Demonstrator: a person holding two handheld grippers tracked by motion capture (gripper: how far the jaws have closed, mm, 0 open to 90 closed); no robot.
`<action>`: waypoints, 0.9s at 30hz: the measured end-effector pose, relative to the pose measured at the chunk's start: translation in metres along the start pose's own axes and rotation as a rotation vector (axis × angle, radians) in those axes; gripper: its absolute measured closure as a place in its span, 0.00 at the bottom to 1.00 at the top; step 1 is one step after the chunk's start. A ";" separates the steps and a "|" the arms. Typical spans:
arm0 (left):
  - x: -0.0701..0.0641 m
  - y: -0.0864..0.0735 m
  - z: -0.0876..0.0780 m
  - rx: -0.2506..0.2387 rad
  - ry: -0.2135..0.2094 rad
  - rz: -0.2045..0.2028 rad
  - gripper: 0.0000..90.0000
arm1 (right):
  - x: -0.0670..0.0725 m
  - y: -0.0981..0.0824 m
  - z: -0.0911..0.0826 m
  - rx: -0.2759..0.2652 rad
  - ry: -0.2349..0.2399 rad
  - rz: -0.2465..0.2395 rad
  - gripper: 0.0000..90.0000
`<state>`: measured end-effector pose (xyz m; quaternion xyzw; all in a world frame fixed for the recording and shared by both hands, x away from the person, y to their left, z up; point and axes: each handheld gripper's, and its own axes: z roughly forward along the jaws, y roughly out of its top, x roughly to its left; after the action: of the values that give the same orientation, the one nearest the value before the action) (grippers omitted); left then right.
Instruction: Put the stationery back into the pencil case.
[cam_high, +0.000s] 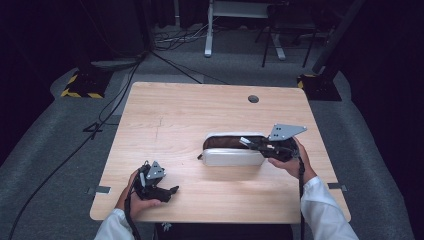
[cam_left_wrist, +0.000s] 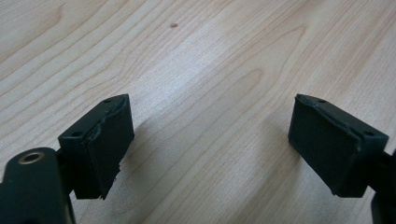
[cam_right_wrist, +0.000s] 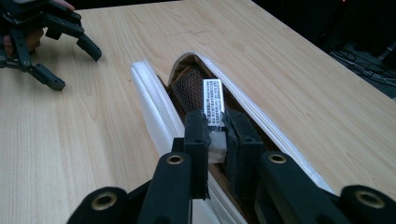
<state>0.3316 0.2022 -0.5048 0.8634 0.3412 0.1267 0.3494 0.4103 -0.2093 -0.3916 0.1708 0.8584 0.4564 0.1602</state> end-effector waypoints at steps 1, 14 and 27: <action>0.000 0.000 0.000 0.000 0.000 0.001 0.16 | 0.000 0.000 0.002 0.003 0.001 -0.001 0.89; 0.000 0.000 0.000 0.000 0.000 0.000 0.16 | -0.008 0.002 0.018 0.037 0.006 0.008 0.89; 0.000 0.000 0.000 0.000 0.000 0.001 0.16 | -0.010 0.003 0.030 0.071 0.006 0.006 0.86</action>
<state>0.3316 0.2022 -0.5048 0.8635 0.3410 0.1268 0.3492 0.4327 -0.1906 -0.4034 0.1774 0.8741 0.4265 0.1502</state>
